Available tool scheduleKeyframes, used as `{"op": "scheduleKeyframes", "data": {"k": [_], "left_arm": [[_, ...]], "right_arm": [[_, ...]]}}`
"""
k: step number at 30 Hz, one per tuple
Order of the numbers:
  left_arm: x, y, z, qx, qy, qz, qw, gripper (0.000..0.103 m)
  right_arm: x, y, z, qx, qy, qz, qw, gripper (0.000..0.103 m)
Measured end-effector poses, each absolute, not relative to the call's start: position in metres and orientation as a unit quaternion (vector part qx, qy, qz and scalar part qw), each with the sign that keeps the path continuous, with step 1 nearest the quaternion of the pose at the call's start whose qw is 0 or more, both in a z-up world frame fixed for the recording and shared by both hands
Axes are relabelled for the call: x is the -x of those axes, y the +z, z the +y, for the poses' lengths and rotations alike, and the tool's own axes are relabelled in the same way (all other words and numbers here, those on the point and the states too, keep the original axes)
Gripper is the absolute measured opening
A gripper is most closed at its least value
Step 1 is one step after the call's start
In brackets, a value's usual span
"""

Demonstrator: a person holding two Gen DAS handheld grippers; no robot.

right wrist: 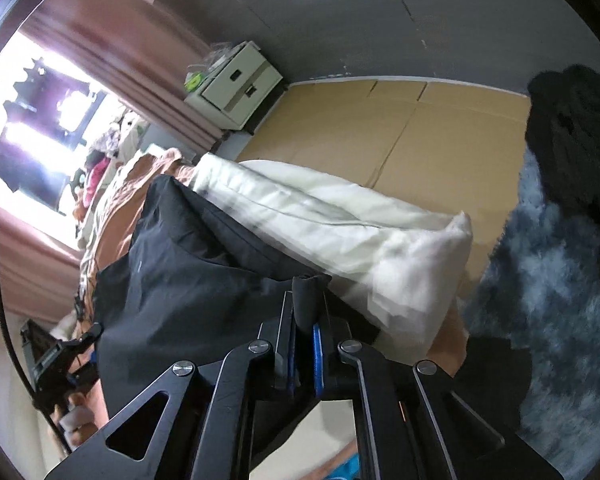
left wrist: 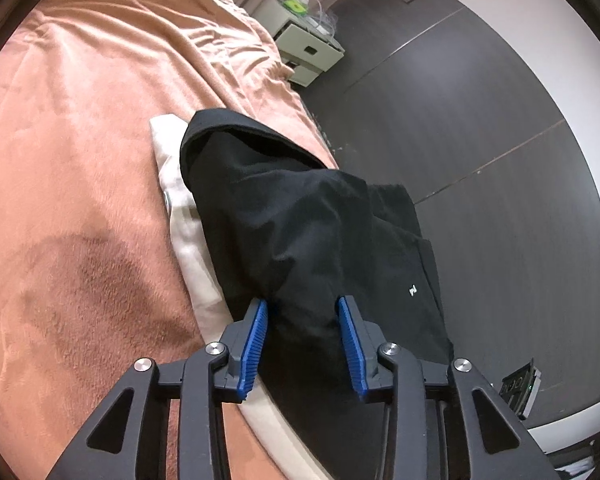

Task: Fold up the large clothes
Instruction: 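Lower the black shirt onto the white cloth stack with both tools, then open both tools and release the shirt on the stack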

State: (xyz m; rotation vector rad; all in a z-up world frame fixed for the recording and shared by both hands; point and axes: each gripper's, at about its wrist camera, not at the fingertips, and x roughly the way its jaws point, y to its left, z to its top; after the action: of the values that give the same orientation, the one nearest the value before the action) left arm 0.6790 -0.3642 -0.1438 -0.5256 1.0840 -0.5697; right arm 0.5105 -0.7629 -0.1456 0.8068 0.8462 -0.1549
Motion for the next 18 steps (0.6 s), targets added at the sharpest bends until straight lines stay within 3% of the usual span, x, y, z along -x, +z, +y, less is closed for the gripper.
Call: {"op": "scheduleKeyframes", "data": {"k": [5,7,9,13,15,18], "left_arm": [[-0.672,-0.137,-0.351,0.249,-0.255,0.501,0.789,0.038],[-0.666,-0.134,-0.344,0.247,-0.253,0.499,0.792,0.038],[-0.66,-0.128,-0.338,0.245,-0.25,0.496,0.795,0.038],[-0.643,-0.114,-0.322,0.242,-0.25,0.491,0.799,0.042],[-0.634,-0.105,-0.316,0.235,-0.253,0.488,0.802,0.046],[-0.617,-0.09,-0.308,0.223,-0.255,0.478,0.81,0.063]], "right_arm": [[-0.498,-0.13,-0.752,-0.362,-0.085,0.396,0.84,0.01],[-0.494,-0.123,-0.749,-0.352,-0.094,0.405,0.839,0.024],[-0.487,-0.117,-0.747,-0.351,-0.096,0.403,0.84,0.05],[-0.469,-0.101,-0.734,-0.335,-0.089,0.399,0.849,0.053],[-0.46,-0.094,-0.726,-0.33,-0.085,0.399,0.851,0.061],[-0.445,-0.082,-0.716,-0.323,-0.086,0.395,0.856,0.069]]}}
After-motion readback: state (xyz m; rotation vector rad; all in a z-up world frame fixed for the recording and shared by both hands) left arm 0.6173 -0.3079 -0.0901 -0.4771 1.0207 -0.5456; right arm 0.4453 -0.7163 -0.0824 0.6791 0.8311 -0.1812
